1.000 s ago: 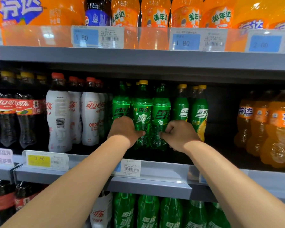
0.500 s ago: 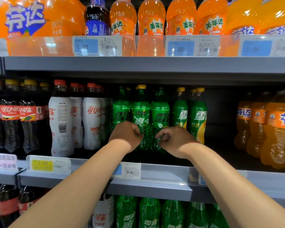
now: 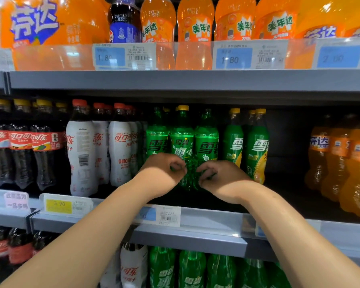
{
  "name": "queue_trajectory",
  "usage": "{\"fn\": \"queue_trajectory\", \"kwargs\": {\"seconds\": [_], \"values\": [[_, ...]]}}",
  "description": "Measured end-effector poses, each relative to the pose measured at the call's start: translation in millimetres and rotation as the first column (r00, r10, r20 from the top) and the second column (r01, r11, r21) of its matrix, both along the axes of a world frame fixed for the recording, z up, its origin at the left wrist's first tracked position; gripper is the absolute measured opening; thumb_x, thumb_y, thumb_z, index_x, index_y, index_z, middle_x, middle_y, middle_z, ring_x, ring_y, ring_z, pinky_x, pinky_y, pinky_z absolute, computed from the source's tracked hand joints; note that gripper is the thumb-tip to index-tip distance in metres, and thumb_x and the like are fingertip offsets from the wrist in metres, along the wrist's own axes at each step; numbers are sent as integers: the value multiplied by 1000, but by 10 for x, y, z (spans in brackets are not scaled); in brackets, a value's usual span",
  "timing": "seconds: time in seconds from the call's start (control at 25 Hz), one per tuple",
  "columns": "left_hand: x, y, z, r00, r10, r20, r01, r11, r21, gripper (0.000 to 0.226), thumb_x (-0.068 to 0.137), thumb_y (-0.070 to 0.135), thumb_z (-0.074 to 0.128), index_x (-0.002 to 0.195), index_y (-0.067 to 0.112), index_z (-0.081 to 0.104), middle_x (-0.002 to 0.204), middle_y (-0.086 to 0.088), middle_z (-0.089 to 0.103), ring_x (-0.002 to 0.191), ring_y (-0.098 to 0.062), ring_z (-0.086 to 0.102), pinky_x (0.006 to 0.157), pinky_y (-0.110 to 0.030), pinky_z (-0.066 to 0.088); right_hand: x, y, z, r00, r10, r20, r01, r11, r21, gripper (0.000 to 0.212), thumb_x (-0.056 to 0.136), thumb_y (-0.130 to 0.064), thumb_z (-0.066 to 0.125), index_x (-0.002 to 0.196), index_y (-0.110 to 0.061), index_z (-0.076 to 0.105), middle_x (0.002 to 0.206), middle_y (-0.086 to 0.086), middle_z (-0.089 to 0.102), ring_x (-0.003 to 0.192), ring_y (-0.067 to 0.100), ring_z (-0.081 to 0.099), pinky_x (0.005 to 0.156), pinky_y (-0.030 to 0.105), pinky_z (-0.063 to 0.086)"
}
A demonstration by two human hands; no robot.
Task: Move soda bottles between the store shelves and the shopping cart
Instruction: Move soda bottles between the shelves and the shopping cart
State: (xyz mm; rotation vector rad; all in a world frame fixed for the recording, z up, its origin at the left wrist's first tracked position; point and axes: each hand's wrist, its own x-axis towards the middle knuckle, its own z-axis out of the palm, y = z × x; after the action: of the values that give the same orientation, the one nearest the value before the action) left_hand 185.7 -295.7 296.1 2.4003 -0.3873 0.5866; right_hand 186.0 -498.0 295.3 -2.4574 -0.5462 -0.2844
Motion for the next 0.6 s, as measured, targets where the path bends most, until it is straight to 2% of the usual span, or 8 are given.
{"fn": "queue_trajectory", "kwargs": {"seconds": [0.08, 0.16, 0.24, 0.32, 0.44, 0.6], "values": [[-163, 96, -22, 997, -60, 41, 61, 998, -14, 24, 94, 33, 68, 117, 30, 71, 98, 20, 68, 94, 0, 64, 75, -2, 43, -55, 7, 65, 999, 9, 40, -12, 997, 75, 31, 94, -25, 66, 125, -29, 66, 108, -17, 73, 100, 2, 65, 80, 14, 48], [-376, 280, -85, 990, -79, 121, 70, 995, 77, 41, 95, 46, 62, 131, 27, 63, 113, 12, 68, 106, -7, 63, 88, -15, 48, -169, 25, 150, 994, 25, 107, -38, 992, 124, 28, 95, -26, 67, 122, -32, 66, 108, -21, 70, 101, -4, 63, 84, 13, 51], [-622, 532, -169, 976, -75, 206, 44, 987, 155, 55, 94, 59, 53, 140, 28, 54, 123, 9, 62, 113, -8, 57, 93, -21, 45, -366, 84, 190, 965, 78, 251, -99, 992, 75, 32, 94, -32, 67, 126, -34, 63, 114, -28, 62, 111, -8, 59, 87, 10, 49], [-862, 813, -229, 962, -90, 257, 48, 985, 165, 56, 95, 57, 53, 144, 30, 50, 134, 11, 52, 126, -5, 48, 102, -20, 39, -634, 241, 155, 904, 198, 380, -222, 975, 20, 41, 93, -40, 62, 134, -33, 60, 125, -28, 58, 124, -6, 54, 96, 15, 50], [-1205, 1296, -335, 941, -64, 332, 7, 985, 170, 51, 97, 38, 61, 142, 17, 54, 140, 4, 52, 134, -11, 46, 110, -25, 38, -1008, 635, -46, 828, 314, 464, -361, 933, 13, 44, 96, -45, 59, 138, -31, 54, 136, -21, 53, 133, 0, 48, 105, 24, 46], [-1759, 2088, -643, 953, 29, 303, -103, 968, 230, 56, 98, 47, 54, 145, 18, 49, 145, 5, 48, 137, -9, 43, 113, -22, 34, -1388, 1406, -426, 808, 374, 455, -442, 896, 48, 47, 96, -42, 59, 140, -28, 50, 141, -15, 49, 136, 2, 45, 110, 23, 39]]}}
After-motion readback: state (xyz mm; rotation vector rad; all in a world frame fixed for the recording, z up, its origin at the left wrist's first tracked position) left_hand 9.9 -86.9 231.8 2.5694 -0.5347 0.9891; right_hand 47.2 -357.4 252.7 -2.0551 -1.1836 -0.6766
